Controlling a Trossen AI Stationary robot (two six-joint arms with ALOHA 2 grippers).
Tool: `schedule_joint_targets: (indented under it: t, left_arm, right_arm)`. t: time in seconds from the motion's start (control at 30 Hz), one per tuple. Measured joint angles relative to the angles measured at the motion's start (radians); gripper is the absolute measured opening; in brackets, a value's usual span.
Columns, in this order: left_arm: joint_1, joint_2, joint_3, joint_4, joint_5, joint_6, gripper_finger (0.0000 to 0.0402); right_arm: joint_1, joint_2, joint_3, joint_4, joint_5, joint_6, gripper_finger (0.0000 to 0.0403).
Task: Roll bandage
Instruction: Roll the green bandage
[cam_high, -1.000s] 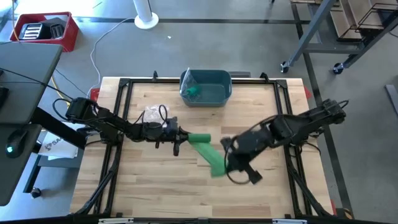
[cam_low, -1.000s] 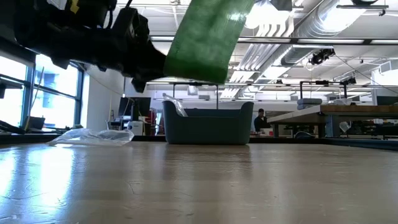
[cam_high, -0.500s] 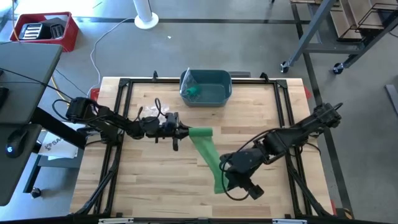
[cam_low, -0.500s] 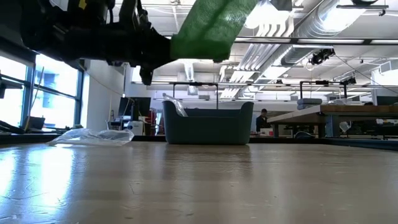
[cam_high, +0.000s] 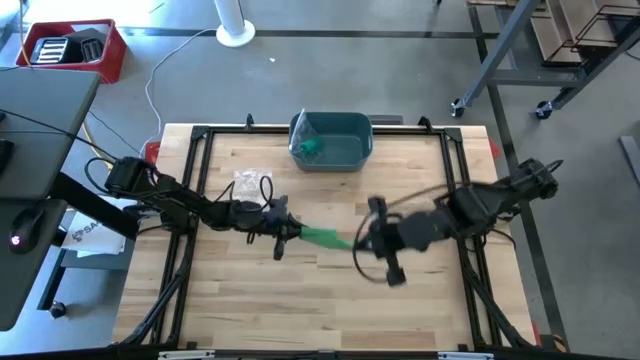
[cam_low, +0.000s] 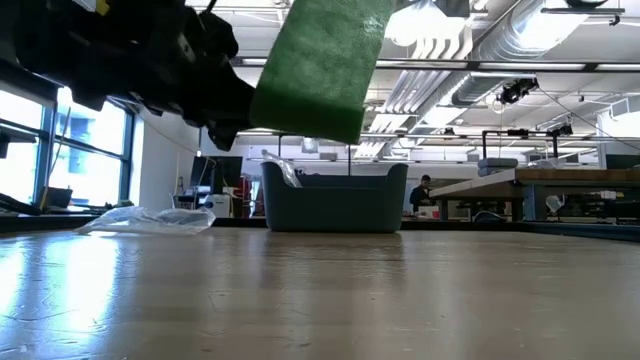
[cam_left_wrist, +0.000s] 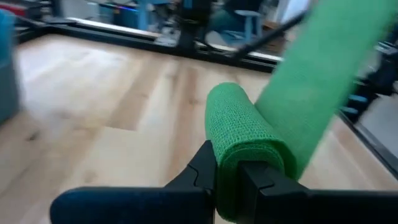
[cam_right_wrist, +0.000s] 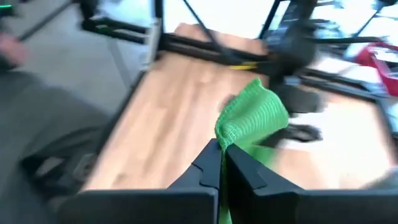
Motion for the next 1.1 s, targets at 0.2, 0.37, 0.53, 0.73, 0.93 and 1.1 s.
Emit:
schedule_joint_targets:
  t: [0.2, 0.37, 0.53, 0.73, 0.93, 1.1]
  left_arm:
    - [-0.053, 0.000, 0.000, 0.002, 0.021, 0.010, 0.0015]
    - [-0.098, 0.000, 0.000, 0.005, 0.100, 0.011, 0.0015]
    - [-0.166, 0.000, 0.000, 0.034, 0.113, 0.012, 0.0015]
    - [-0.246, 0.000, 0.000, 0.090, 0.069, 0.036, 0.0015]
    - [-0.270, 0.000, 0.000, 0.103, 0.000, 0.035, 0.0015]
    - [-0.266, 0.000, 0.000, 0.159, -0.003, 0.036, 0.0015]
  right_arm:
    - [-0.161, 0.000, 0.036, -0.031, -0.020, -0.063, 0.0000]
    - [-0.322, 0.019, 0.037, -0.083, -0.116, -0.124, 0.0000]
    - [-0.434, 0.046, -0.095, 0.008, -0.300, -0.157, 0.0000]
    - [-0.455, 0.070, -0.456, 0.355, -0.398, -0.113, 0.0000]
    - [-0.389, 0.071, -0.809, 0.863, -0.383, 0.029, 0.0003]
    - [-0.335, 0.070, -0.944, 1.102, -0.367, 0.130, 0.0036]
